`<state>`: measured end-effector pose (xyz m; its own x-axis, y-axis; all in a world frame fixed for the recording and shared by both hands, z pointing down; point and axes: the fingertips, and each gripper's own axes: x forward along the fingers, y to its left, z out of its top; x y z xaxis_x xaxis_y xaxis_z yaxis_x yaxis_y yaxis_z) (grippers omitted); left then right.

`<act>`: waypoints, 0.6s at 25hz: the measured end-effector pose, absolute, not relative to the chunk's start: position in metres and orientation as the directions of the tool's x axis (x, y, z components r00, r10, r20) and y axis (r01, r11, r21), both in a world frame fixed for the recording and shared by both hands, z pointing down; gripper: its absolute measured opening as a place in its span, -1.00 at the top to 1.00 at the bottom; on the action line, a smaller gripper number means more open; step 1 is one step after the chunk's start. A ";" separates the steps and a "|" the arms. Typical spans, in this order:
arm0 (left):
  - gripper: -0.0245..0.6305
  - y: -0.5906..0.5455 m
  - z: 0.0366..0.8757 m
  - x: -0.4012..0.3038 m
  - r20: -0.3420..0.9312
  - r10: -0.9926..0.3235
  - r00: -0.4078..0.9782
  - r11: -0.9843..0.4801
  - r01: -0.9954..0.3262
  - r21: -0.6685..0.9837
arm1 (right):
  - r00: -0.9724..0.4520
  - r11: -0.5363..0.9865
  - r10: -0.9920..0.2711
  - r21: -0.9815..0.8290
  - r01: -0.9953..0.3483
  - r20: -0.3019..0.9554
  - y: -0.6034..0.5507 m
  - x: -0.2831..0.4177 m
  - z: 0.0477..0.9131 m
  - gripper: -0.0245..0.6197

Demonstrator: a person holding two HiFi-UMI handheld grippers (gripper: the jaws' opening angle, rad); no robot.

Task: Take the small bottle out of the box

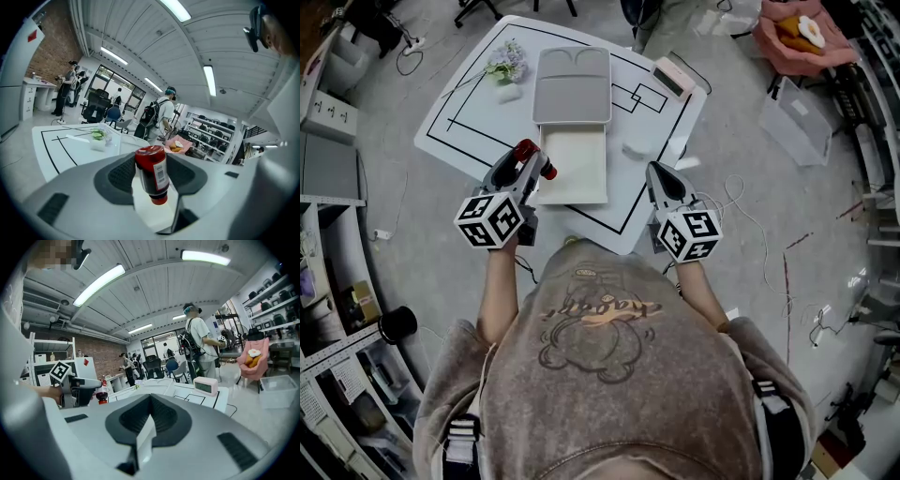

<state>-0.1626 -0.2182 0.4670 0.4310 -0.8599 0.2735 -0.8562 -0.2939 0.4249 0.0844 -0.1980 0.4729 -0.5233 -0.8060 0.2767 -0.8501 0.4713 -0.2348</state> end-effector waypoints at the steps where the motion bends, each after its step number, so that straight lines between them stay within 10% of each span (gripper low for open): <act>1: 0.27 -0.218 0.469 -0.164 0.276 -0.861 0.427 -0.288 -0.856 0.429 | -0.524 0.472 -0.806 -0.235 -0.850 0.277 -0.198 0.084 0.473 0.94; 15: 0.27 -0.214 0.474 -0.163 0.278 -0.860 0.428 -0.277 -0.849 0.450 | -0.528 0.475 -0.800 -0.237 -0.848 0.286 -0.198 0.083 0.478 0.94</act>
<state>-0.1633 -0.2144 0.4741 0.4279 -0.8599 0.2784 -0.8490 -0.2767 0.4502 0.0831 -0.1976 0.4778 -0.5279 -0.7995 0.2865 -0.8476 0.4747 -0.2370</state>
